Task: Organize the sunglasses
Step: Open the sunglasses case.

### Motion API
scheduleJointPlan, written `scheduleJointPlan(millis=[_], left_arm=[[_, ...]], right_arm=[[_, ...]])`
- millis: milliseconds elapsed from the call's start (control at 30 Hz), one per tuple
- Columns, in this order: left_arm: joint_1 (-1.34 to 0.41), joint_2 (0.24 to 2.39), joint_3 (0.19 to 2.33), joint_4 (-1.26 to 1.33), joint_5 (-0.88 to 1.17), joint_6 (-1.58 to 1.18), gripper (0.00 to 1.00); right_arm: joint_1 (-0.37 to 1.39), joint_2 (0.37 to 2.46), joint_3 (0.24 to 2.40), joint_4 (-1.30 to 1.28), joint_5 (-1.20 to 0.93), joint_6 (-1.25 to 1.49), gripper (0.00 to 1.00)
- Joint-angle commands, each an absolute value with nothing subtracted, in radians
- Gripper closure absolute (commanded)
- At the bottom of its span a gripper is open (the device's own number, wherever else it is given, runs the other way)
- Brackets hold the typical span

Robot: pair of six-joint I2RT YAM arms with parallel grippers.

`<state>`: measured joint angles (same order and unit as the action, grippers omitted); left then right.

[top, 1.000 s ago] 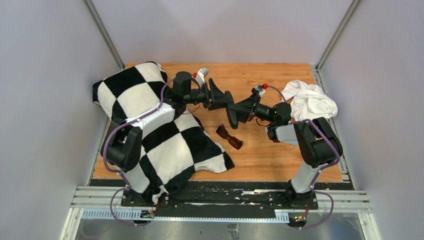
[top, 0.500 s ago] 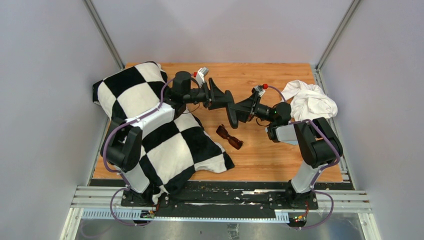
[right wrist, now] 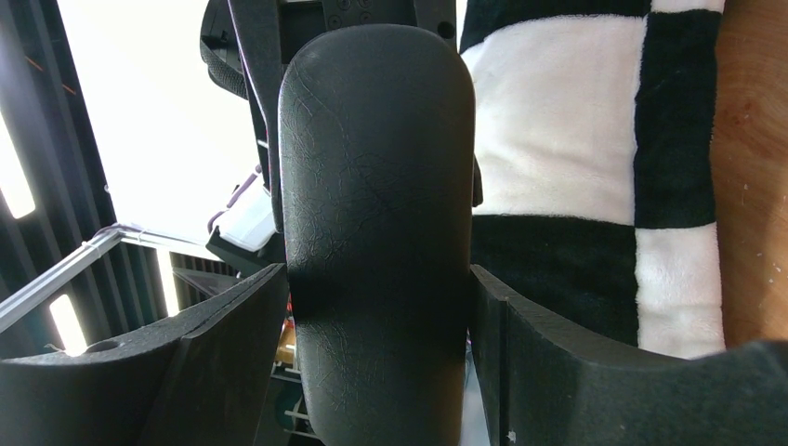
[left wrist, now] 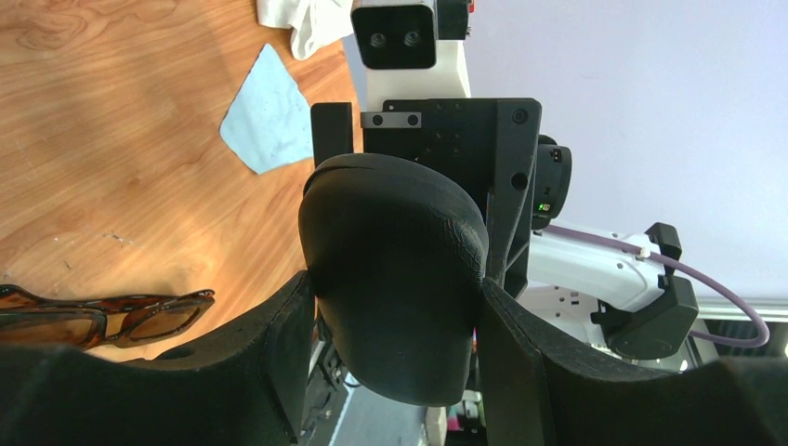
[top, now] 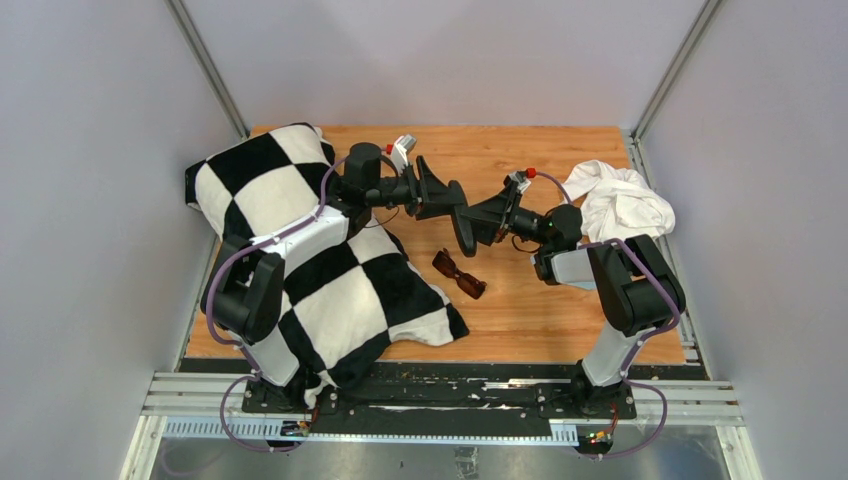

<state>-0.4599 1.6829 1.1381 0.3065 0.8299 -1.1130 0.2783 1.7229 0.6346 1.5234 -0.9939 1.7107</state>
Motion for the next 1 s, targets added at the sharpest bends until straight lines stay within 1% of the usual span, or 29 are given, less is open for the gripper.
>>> scheduleJointPlan(millis=[0, 400, 467, 567, 667, 867, 967], left_arm=[[-0.446, 1.661, 1.118, 0.301, 0.854, -1.100, 1.00], [-0.441, 1.653, 1.107, 0.301, 0.854, -1.097, 1.00], [-0.440, 1.653, 1.110, 0.301, 0.853, -1.099, 1.00], [-0.440, 1.651, 1.114, 0.301, 0.853, -1.100, 1.00], [-0.439, 1.647, 1.116, 0.301, 0.858, -1.091, 1.00], [-0.433, 1.636, 1.146, 0.301, 0.936, -0.992, 1.00], [-0.424, 1.624, 1.166, 0.300, 0.949, -0.955, 1.00]], right_arm=[[0.261, 1.698, 0.634, 1.595, -0.970, 1.726, 0.26], [0.257, 1.721, 0.612, 1.595, -0.956, 1.726, 0.28], [0.256, 1.726, 0.612, 1.595, -0.956, 1.726, 0.32], [0.256, 1.739, 0.605, 1.595, -0.954, 1.727, 0.45], [0.255, 1.749, 0.598, 1.595, -0.949, 1.730, 0.54], [0.238, 1.770, 0.595, 1.595, -0.927, 1.804, 0.56], [0.235, 1.786, 0.602, 1.595, -0.906, 1.868, 0.58]])
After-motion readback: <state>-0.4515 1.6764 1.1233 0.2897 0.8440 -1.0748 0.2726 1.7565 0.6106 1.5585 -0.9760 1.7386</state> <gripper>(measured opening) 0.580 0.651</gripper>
